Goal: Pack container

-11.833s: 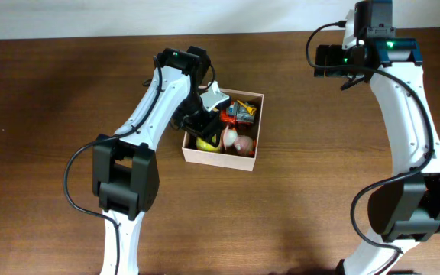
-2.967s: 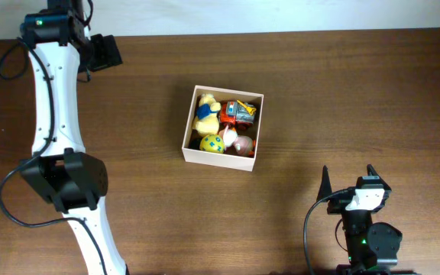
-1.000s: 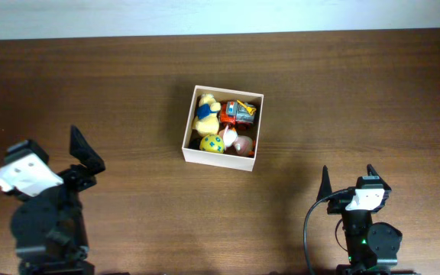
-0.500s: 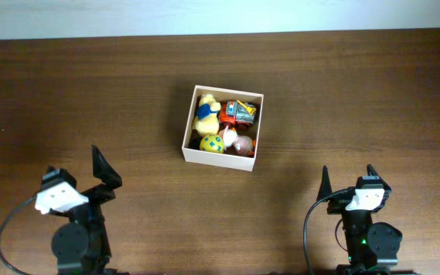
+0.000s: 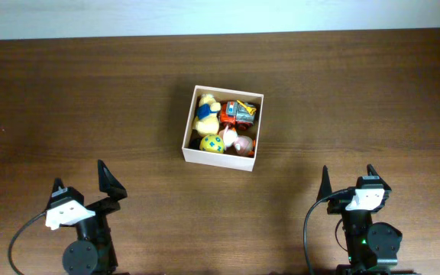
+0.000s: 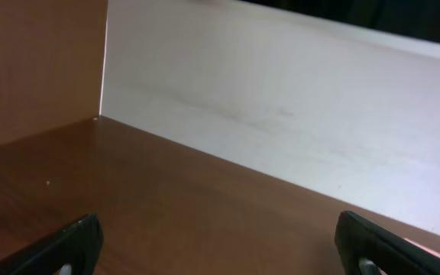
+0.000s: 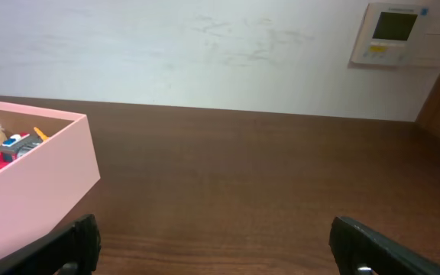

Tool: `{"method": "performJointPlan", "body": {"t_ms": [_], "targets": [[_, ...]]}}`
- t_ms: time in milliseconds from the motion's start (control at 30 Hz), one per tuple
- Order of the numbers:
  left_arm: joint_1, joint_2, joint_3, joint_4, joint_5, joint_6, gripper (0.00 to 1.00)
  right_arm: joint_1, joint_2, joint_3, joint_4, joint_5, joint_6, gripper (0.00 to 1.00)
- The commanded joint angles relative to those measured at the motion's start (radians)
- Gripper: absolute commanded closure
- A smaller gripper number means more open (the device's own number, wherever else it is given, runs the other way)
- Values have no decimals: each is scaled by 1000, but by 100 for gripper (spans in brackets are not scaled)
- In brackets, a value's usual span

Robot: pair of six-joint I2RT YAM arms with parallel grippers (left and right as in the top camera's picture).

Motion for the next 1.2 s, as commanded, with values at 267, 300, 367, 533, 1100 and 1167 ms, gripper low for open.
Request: {"method": "performJointPlan", "body": {"t_ms": [267,300,367,533,1100,1167], "targets": [[-3,-17,-90,49,11,-2,1,-6,-9,-7,1,-13,1,1],[-3,-17,-93,52,11,-2,1,-6,-9,-7,1,-13,1,1],[-3,-22,-101,54,11,-2,1,-6,-9,-7,1,-13,1,1],[-3,-76,-109,4,11,-2,1,-6,-9,-7,1,-13,1,1],[-3,-89,-109,-104,136,401,1,-6,-9,-7,1,-13,1,1],[-3,-89,-109,-103,136,412,1,-6,-9,-7,1,-13,1,1]]}}
